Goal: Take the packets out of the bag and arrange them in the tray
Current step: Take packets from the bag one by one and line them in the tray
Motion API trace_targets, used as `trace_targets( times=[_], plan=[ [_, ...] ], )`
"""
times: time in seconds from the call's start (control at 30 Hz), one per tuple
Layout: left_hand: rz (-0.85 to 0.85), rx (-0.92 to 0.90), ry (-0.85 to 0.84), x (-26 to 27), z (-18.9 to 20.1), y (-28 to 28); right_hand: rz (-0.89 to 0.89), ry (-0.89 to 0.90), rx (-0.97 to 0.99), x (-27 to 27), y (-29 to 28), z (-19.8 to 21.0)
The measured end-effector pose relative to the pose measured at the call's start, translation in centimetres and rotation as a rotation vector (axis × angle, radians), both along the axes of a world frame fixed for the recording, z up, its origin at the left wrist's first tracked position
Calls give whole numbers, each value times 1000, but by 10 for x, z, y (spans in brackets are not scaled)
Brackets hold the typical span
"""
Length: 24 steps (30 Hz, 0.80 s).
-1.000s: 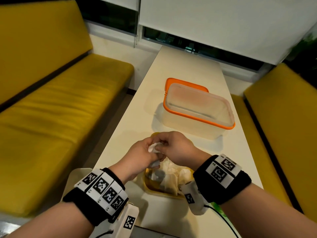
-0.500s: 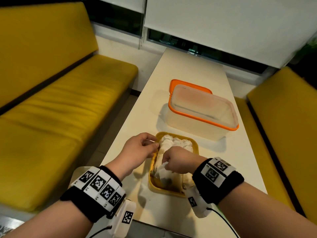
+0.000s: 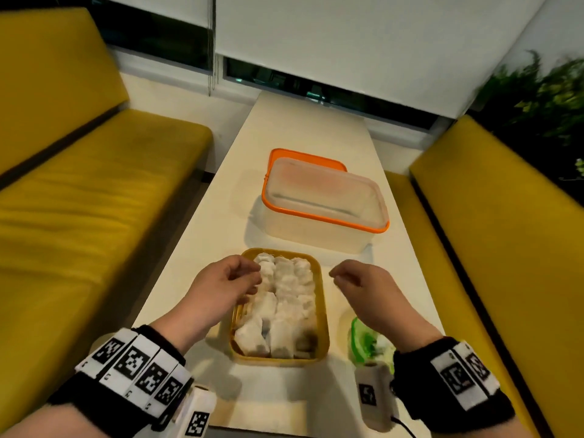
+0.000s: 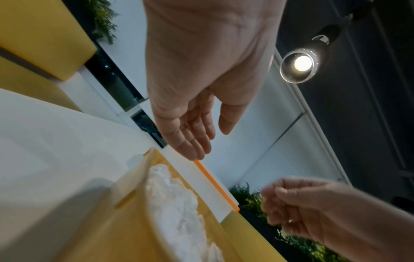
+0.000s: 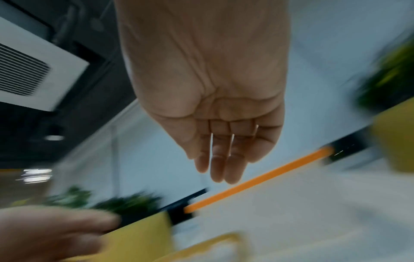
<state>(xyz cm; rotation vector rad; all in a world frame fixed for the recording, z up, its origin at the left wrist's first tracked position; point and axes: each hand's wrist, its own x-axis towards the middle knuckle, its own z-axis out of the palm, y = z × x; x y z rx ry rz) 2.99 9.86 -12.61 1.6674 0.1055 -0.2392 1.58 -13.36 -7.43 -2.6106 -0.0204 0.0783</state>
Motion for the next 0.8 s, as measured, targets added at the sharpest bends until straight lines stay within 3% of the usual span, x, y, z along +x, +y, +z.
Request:
trace_targets(
  times=[0.13,0.23,0.37,0.47,0.6,0.8],
  plan=[
    [-110,5,-51,0,19,-42,-341,80,-42,-20,-90,-12],
    [-256,84,-96,-6,22,-85,-375,258,-130,-44,-126,-36],
    [-585,368,-167,-11,5,-146,-334,314,-110,-64,-135,-63],
    [-727,679,-216,-13,-9,-191,-258,373,-149,-71,-139,-88],
    [-761,926,-229,-17,-25,-228,-131,362,-270,-80,-141,-108],
    [-707,1025,-82,-15,-41,-249,-11,385,-331,-84,-150,-112]
  ],
)
